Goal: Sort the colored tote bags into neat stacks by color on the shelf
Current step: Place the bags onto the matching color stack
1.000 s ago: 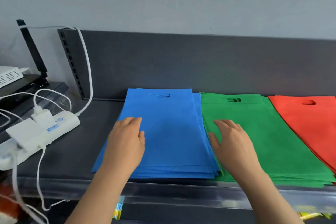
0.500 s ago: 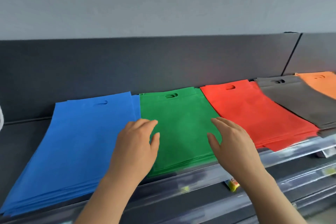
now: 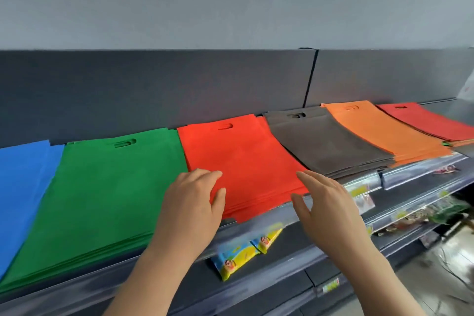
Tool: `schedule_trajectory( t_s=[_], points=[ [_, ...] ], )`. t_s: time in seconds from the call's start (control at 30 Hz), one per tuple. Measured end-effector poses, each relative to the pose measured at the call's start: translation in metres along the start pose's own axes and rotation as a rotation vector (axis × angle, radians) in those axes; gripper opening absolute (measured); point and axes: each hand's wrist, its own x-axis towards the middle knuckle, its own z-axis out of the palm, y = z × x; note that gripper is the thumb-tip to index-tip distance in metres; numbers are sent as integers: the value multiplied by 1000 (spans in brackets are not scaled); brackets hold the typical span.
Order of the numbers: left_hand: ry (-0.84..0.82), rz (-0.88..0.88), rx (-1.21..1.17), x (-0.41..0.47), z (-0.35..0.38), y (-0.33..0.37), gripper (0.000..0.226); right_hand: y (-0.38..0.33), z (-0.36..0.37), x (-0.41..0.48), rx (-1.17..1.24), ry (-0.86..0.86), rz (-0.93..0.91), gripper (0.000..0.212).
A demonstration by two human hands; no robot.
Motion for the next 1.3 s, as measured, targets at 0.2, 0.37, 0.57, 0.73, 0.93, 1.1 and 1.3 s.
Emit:
schedule_trajectory(
  t_s=[0.2,0.37,0.57,0.73,0.93,1.1,1.3],
  points=[
    [-35,15,-24,22,58,68,34,89,-27,10,-61,-36,51,44],
    [-69,43,-24,51,104,113,30,150,-45,23,-78,-55,116,49],
    [-110,80,-46,96,160,164,29,218,-46,57,-69,-60,187,49],
    [-127,111,-54,138,206,201,34,274,-42,98,-86,-50,194,48],
    [-168,140,-69,199,251,254,41,345,-48,161,-110,-67,201,49],
    [-185,151,-49,236,290,292,42,399,-48,200,-87,-53,187,47],
    [-182,111,-19,262,336,329,44,470,-43,239,-22,-35,146,44]
  ],
)
